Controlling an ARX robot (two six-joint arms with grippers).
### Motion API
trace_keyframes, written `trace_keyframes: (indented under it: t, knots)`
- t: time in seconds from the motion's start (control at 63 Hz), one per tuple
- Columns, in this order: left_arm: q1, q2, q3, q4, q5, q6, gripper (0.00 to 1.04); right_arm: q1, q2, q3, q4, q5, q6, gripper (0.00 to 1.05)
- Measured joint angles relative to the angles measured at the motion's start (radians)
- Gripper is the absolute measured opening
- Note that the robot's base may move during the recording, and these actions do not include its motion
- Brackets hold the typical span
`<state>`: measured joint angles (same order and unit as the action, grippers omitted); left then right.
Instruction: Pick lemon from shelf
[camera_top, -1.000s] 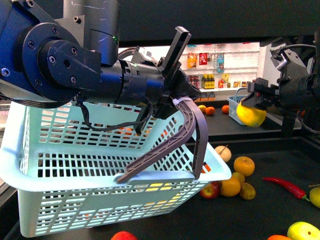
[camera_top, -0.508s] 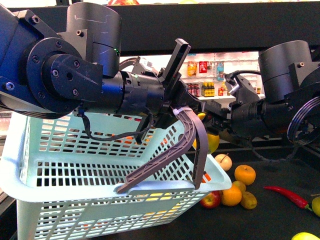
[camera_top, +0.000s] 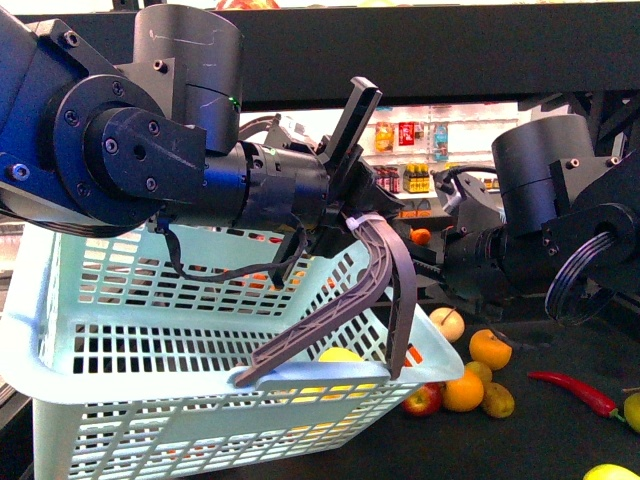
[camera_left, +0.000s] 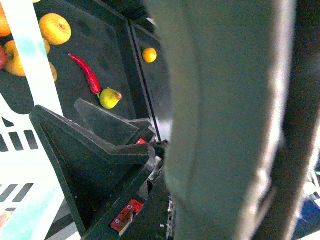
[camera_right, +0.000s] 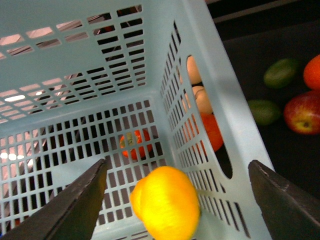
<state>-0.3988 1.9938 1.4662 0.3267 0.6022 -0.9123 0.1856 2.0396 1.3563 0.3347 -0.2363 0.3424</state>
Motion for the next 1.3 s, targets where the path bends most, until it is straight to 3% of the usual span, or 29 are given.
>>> trace_keyframes:
  t: [0.048,0.365,0.667,0.825,1.159,1.222,1.302]
  knots:
    - [0.000,0.000,0.000,0.000,-0.001,0.001,0.06,-0.008,-0.018,-0.006,0.000,0.024,-0.030,0.99]
    - [0.000,0.003,0.000,0.000,0.000,0.002,0.06,-0.129,-0.420,-0.227,-0.054,0.113,-0.261,0.97]
    - [0.000,0.004,0.000,0.000,0.000,0.001,0.06,-0.287,-0.927,-0.602,-0.090,0.124,-0.314,0.96]
    - [0.000,0.004,0.000,0.000,0.000,0.002,0.06,-0.285,-1.080,-0.775,0.076,0.143,-0.326,0.72]
    - [0.000,0.004,0.000,0.000,-0.002,0.002,0.06,-0.190,-1.245,-1.075,0.167,0.228,-0.336,0.11]
    - [0.000,0.004,0.000,0.000,0.001,0.002,0.06,-0.190,-1.268,-1.098,0.170,0.231,-0.337,0.02]
    - [0.000,0.004,0.000,0.000,0.000,0.002,0.06,-0.189,-1.296,-1.130,0.172,0.232,-0.339,0.03]
